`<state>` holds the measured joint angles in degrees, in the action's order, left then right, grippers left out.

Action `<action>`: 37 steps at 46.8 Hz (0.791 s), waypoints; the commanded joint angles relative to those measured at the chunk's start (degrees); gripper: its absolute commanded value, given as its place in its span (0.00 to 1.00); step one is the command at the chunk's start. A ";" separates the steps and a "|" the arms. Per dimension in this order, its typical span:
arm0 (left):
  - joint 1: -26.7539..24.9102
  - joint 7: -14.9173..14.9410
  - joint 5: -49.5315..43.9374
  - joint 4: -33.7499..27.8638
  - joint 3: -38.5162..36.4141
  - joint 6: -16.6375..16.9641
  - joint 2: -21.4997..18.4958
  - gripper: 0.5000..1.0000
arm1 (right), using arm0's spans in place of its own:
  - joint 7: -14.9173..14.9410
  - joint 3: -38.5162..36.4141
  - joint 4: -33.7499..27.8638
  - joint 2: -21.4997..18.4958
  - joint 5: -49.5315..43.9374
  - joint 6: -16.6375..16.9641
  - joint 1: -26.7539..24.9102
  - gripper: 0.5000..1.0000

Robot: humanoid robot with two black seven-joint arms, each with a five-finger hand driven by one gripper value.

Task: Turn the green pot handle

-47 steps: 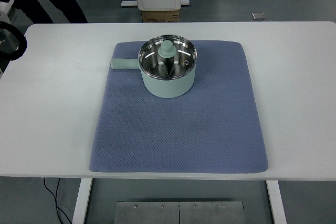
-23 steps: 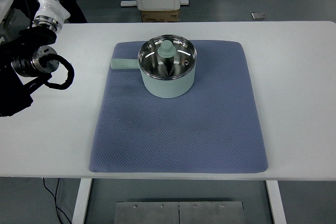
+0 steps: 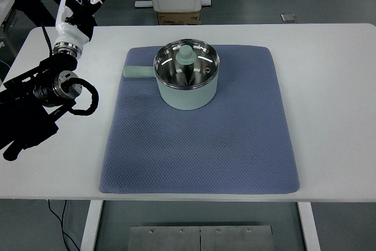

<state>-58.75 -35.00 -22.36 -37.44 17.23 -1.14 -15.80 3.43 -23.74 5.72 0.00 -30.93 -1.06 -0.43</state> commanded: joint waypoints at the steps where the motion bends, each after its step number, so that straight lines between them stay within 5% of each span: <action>1: 0.74 0.00 -0.05 -0.01 1.23 -0.09 0.68 1.00 | 0.00 -0.08 -0.01 0.00 0.08 0.00 -0.01 1.00; 37: 5.48 1.16 -0.05 6.14 4.31 -2.28 7.01 1.00 | -0.18 -0.17 0.08 0.00 0.08 0.09 -0.36 1.00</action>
<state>-53.56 -33.83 -22.42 -32.01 21.41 -3.41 -9.03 3.24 -23.91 5.80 0.00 -30.85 -1.05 -0.80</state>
